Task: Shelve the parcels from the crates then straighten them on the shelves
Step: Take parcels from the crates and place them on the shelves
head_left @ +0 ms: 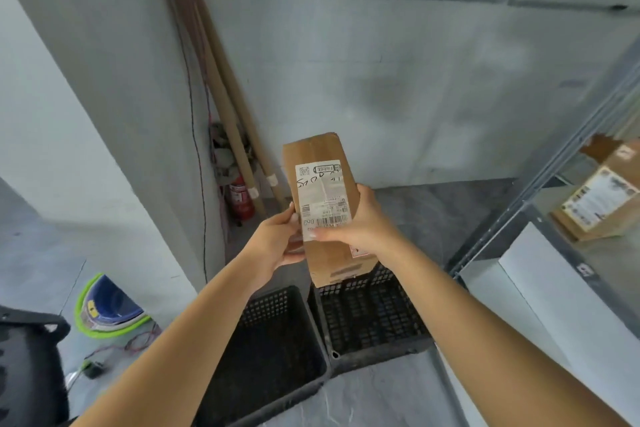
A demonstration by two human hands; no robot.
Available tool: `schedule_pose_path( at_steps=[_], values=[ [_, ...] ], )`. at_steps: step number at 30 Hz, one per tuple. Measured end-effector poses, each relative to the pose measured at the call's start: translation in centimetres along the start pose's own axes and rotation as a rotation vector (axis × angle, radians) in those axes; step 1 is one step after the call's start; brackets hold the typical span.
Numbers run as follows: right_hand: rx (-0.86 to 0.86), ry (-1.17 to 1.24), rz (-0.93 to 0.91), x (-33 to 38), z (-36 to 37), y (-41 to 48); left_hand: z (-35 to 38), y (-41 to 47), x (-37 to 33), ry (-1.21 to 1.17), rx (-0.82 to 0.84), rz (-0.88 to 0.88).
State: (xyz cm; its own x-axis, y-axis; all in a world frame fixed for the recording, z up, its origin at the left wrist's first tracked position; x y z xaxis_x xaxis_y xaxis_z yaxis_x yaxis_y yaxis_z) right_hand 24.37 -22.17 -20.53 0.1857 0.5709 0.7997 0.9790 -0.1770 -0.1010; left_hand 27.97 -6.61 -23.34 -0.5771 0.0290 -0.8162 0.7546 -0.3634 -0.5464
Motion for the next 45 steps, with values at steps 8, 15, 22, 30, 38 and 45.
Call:
schedule_pose_path(
  at_steps=[8, 15, 22, 30, 38, 45],
  values=[
    [0.027, 0.344, -0.087, -1.5, -4.8, -4.3, 1.9, -1.2, -3.3, 0.142, 0.065, 0.131],
    [0.03, 0.524, -0.162, -2.2, -8.3, -6.2, 4.6, -2.7, -6.1, 0.125, 0.16, 0.177],
    [-0.007, 0.781, -0.218, -1.9, -9.5, -8.4, 5.2, -1.9, -8.1, 0.119, 0.351, 0.161],
    [-0.172, 0.814, -0.274, -1.4, -12.5, -10.2, 7.5, -1.9, -8.4, 0.001, 0.55, 0.148],
    [-0.416, 0.493, -0.374, 2.3, -10.0, -11.3, 11.0, -2.7, -8.6, -0.219, 0.438, 0.221],
    [-0.742, 0.468, -0.413, 2.4, -9.0, -11.2, 11.8, -2.8, -7.5, -0.166, 0.464, 0.257]
  ],
)
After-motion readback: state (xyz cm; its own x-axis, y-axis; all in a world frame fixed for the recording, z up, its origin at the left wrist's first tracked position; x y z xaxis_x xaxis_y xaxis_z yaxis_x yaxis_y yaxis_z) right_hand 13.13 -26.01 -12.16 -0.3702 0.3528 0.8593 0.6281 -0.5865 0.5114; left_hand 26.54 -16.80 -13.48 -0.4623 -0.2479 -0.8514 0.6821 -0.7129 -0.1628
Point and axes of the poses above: each hand's wrist, its own y-axis towards the middle knuckle, its own z-axis out of the palm, x = y × z, the point moved 2 cm from there along y, towards the middle knuckle, and after that the axes turned 7 degrees about -z, right-handed, at the moved point
